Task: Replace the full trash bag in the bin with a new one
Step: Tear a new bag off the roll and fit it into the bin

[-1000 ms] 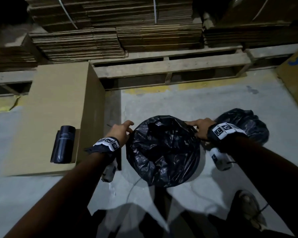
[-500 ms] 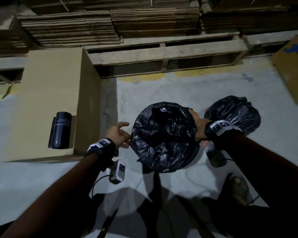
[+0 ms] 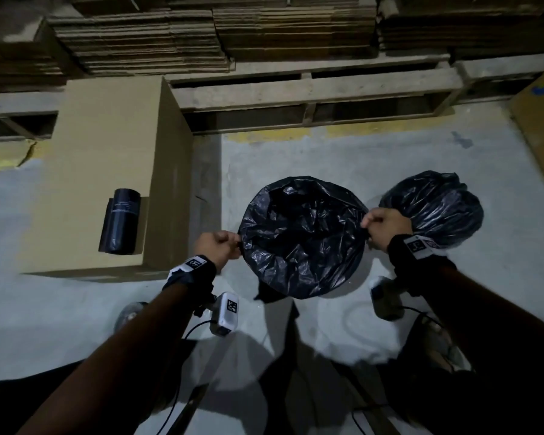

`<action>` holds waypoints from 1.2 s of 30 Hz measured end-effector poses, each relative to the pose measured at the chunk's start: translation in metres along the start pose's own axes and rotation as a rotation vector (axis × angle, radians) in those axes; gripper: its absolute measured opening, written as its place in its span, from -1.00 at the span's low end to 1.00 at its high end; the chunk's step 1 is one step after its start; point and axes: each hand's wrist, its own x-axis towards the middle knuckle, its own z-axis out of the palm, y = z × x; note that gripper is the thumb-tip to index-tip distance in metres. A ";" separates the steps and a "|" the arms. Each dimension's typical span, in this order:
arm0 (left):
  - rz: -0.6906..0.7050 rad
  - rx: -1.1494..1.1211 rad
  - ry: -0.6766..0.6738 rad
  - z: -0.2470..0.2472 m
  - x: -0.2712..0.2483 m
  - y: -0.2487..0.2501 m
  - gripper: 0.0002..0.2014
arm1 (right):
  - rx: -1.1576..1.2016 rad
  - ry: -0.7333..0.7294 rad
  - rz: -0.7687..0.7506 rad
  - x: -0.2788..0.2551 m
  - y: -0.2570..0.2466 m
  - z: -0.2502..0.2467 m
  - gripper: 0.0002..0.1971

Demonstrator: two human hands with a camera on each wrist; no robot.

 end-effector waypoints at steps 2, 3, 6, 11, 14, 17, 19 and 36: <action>-0.063 -0.153 -0.095 0.001 -0.005 0.002 -0.88 | 0.004 -0.118 0.062 -0.005 -0.001 0.000 -0.85; -0.098 -0.207 -0.141 0.001 -0.007 0.001 -0.91 | -0.004 -0.177 0.062 -0.010 -0.004 -0.002 -0.94; -0.122 -0.199 -0.210 0.000 -0.013 -0.004 -0.79 | -0.006 -0.214 0.080 -0.013 -0.006 -0.003 -0.78; -0.158 -0.224 -0.192 0.003 -0.018 -0.010 -0.87 | 0.210 -0.391 0.157 -0.018 -0.006 -0.007 -0.68; -0.157 -0.258 -0.146 0.005 -0.018 -0.011 -0.90 | 0.108 -0.192 0.052 -0.016 0.001 -0.016 -0.70; -0.156 -0.294 -0.113 0.014 -0.024 -0.004 -0.88 | -0.108 -0.007 0.025 -0.013 0.005 -0.013 -0.70; -0.158 -0.321 -0.099 0.017 -0.027 -0.002 -0.87 | 0.024 -0.116 0.172 -0.016 0.004 -0.007 -0.71; -0.119 -0.296 -0.125 0.017 -0.018 -0.016 -0.82 | -0.061 -0.465 0.280 -0.029 0.018 0.003 -0.83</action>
